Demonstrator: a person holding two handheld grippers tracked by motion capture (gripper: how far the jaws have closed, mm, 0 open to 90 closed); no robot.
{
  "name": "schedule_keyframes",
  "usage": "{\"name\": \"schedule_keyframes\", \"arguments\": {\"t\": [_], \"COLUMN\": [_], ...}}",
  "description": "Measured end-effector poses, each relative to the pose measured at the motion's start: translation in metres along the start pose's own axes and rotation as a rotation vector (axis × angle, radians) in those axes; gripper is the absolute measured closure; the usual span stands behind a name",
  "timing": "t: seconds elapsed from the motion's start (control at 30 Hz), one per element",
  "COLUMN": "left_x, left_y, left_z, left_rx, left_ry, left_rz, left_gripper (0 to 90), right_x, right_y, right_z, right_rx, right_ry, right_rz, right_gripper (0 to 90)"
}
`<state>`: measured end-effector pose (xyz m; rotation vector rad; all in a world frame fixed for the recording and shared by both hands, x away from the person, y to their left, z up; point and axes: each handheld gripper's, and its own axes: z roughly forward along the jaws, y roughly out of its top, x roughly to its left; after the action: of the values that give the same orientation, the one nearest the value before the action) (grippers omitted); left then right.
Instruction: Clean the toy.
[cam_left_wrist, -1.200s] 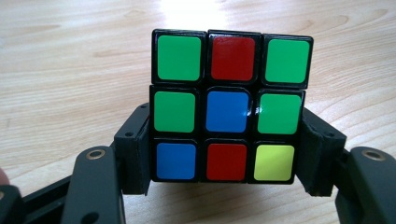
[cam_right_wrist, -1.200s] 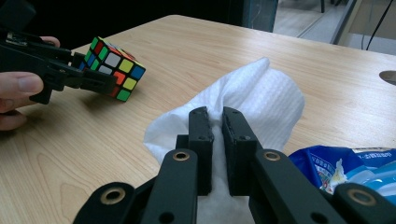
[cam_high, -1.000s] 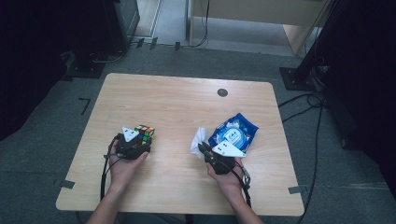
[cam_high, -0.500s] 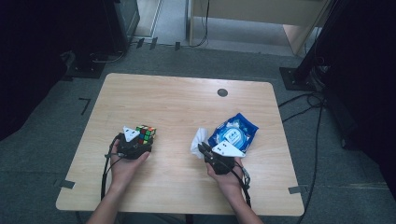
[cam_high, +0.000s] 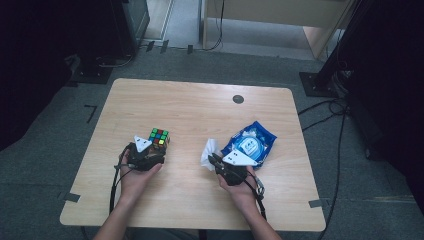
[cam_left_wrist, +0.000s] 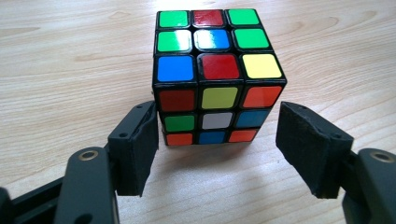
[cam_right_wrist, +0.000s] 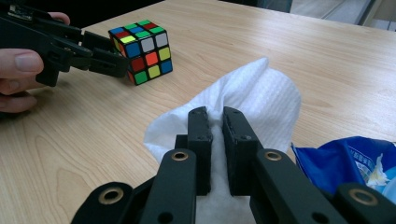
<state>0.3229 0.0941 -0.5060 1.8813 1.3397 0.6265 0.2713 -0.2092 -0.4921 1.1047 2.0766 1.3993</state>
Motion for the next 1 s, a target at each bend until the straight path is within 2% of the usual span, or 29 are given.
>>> {"name": "schedule_keyframes", "arguments": {"t": [0.17,0.2,0.23,0.27,0.53,0.57,0.67,0.73,0.87,1.0], "left_x": [0.0,-0.001,-0.002,-0.002,-0.003,-0.003,-0.003,-0.002,-0.002,-0.003], "left_y": [0.0,0.0,0.0,0.0,-0.001,-0.001,0.0,0.0,0.0,0.002], "left_z": [0.0,0.0,0.0,0.0,0.001,0.001,0.0,0.0,-0.001,-0.004], "left_rx": [-0.008,-0.006,-0.009,-0.011,0.003,0.001,-0.004,-0.003,-0.005,-0.011], "left_ry": [-0.006,0.004,0.007,-0.005,-0.018,-0.02,-0.024,-0.026,-0.031,-0.035], "left_rz": [0.005,0.012,0.014,0.011,0.008,0.008,0.005,0.004,0.0,-0.003], "left_gripper": [34.9,37.0,44.9,43.5,37.7,37.1,35.0,33.5,31.0,29.3], "right_x": [0.0,0.0,0.0,0.001,0.001,0.001,0.001,0.003,0.002,0.003], "right_y": [-0.001,-0.001,-0.001,-0.001,-0.002,-0.003,-0.002,0.0,0.003,0.005], "right_z": [0.002,0.002,0.003,0.004,0.009,0.01,0.012,0.011,0.008,0.002], "right_rx": [0.003,0.007,0.006,0.012,0.023,0.027,0.01,0.006,-0.006,-0.006], "right_ry": [-0.002,0.0,-0.002,-0.001,-0.012,-0.014,-0.022,-0.039,-0.052,-0.052], "right_rz": [-0.002,-0.001,-0.005,-0.002,-0.022,-0.022,-0.036,-0.049,-0.043,-0.038], "right_gripper": [83.5,83.3,83.2,83.1,80.0,76.0,51.4,40.4,30.7,24.8]}}
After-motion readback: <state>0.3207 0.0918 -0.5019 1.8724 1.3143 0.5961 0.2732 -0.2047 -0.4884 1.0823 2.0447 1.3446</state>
